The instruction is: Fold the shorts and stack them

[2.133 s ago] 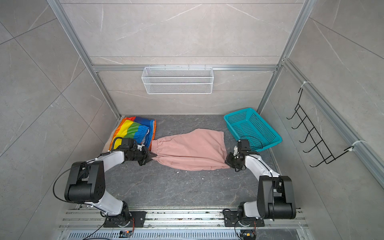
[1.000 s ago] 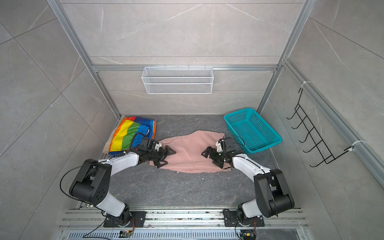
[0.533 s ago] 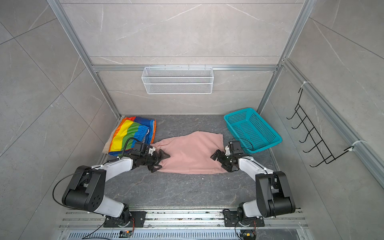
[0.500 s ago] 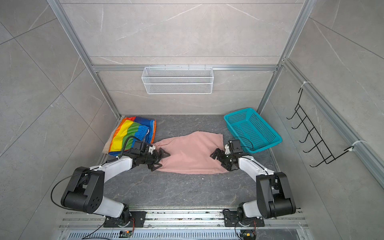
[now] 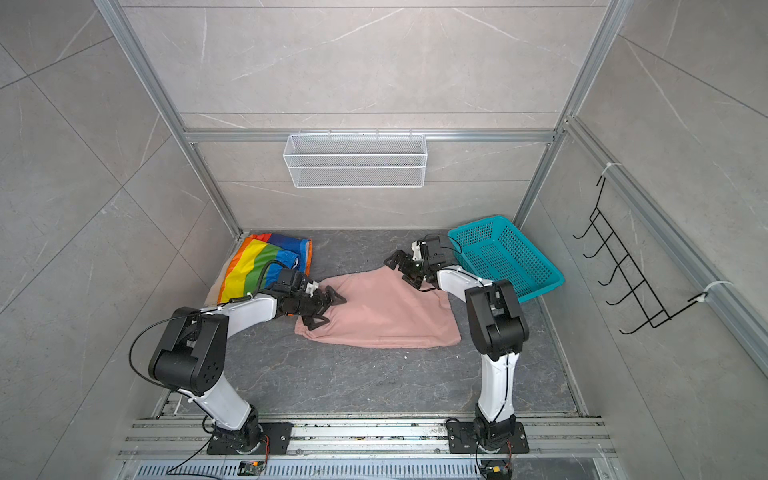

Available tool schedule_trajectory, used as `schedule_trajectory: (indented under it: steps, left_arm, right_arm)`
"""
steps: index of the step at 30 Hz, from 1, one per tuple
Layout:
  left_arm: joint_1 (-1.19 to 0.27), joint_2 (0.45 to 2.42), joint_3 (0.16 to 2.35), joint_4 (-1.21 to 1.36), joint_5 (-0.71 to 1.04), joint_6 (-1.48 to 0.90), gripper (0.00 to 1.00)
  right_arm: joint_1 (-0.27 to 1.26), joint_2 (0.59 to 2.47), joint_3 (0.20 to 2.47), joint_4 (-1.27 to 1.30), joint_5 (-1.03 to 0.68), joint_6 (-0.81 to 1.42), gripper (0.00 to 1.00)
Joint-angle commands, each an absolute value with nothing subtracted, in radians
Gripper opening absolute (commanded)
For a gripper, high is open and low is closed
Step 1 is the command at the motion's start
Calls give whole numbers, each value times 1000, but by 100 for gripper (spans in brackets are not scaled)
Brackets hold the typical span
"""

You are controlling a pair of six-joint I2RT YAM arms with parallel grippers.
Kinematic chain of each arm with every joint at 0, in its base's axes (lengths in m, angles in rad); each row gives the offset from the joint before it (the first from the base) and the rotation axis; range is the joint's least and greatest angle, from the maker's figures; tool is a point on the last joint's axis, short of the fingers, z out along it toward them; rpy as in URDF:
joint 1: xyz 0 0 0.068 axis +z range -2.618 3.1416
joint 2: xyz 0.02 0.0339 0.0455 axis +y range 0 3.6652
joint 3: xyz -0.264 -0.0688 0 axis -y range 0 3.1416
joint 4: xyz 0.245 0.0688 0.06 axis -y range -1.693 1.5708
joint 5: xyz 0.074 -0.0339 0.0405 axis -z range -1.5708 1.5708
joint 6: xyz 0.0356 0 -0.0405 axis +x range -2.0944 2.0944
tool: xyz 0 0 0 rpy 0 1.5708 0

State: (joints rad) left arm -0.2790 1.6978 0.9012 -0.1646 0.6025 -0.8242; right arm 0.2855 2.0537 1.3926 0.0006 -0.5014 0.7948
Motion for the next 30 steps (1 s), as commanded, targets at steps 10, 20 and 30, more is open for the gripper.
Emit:
schedule_trajectory:
  steps: [10,20,30]
  left_arm:
    - [-379,1697,910,-280,469,-718,100]
    - [-344,1459,1109,-639,158,-456,99]
    - [-132,1542,1029,-645,235,-460,95]
  right_arm:
    - [181,2180,1520,-187,-422,627,99]
    - [222,1894,1417,-304,-401,517,99]
    - [311,1689,1108,-270,-432,513,99]
